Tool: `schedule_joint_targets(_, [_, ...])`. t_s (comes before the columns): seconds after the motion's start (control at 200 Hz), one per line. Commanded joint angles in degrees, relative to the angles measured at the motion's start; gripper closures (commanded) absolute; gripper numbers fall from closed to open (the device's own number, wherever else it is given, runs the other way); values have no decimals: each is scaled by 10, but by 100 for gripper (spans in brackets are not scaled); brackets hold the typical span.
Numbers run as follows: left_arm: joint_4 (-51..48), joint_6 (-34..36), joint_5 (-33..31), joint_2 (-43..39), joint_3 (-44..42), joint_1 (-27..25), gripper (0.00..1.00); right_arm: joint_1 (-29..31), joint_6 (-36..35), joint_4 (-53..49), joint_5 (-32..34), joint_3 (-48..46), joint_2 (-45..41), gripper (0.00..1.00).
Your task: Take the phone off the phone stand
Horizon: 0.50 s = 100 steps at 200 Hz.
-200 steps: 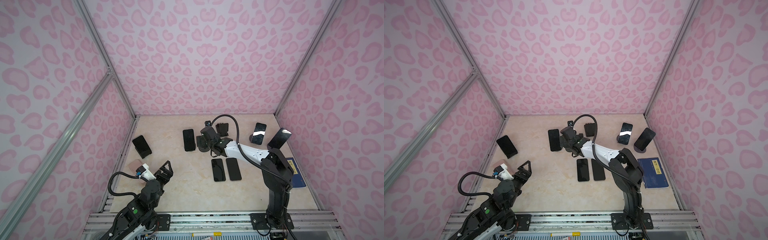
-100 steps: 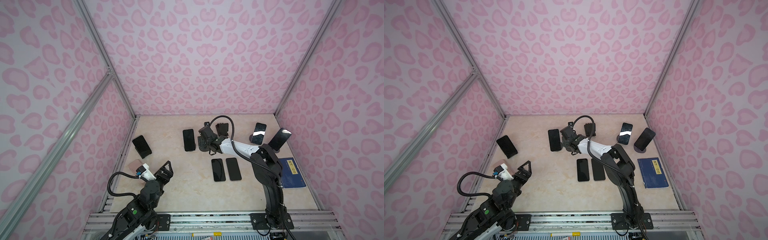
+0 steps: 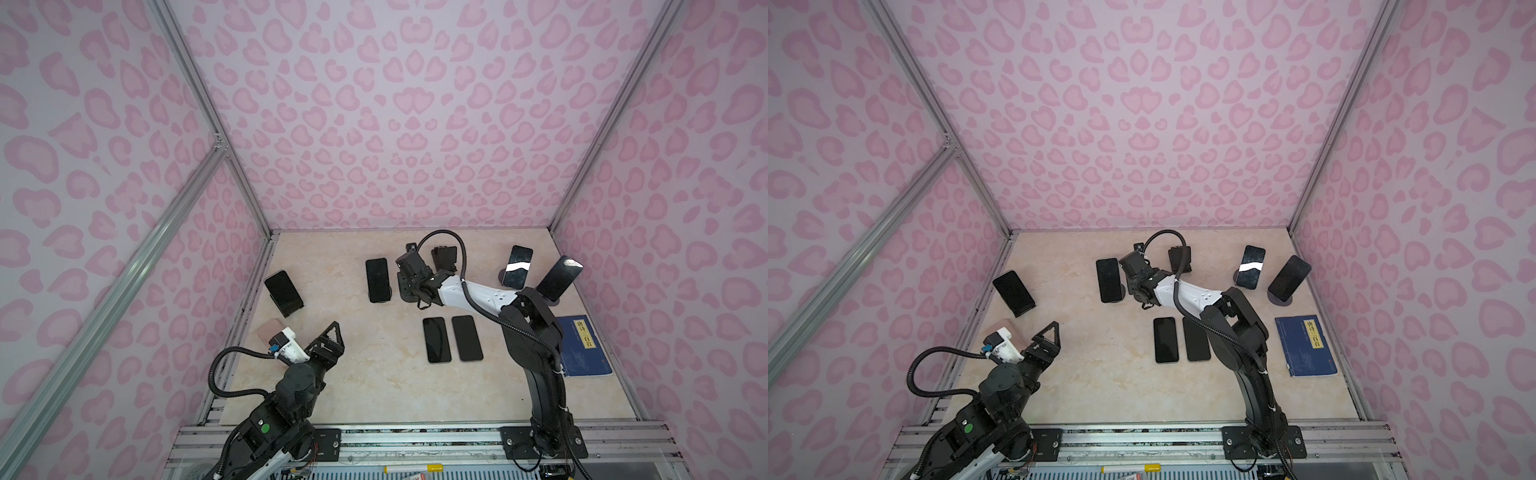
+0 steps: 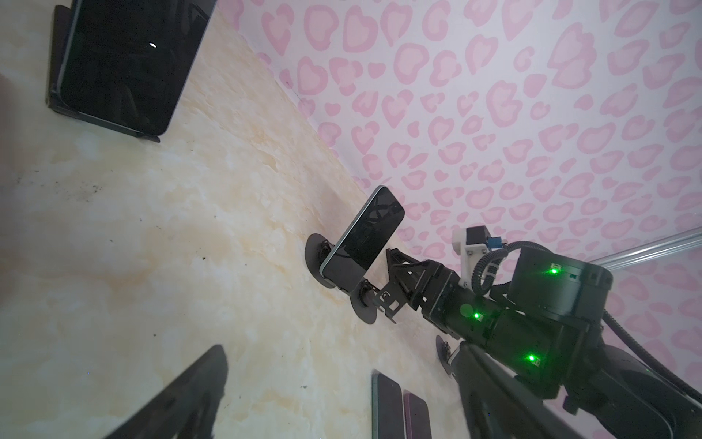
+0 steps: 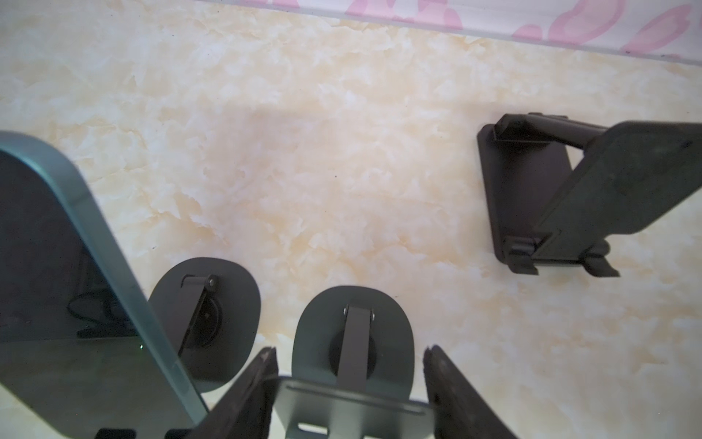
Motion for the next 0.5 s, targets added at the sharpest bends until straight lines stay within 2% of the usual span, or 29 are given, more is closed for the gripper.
schedule_joint_targets(0.0, [0,13,-9,-2,11,1,3,-11,-26,35,6,4,9,38])
schedule_joint_targets(0.225, [-4,25,-14,2,23,0,2,-41,-63,43,-35,66,52,39])
schedule_joint_targets(0.495, [-3,36,-12,26,34,0,2,-73,-81,2,-66,161,113,39])
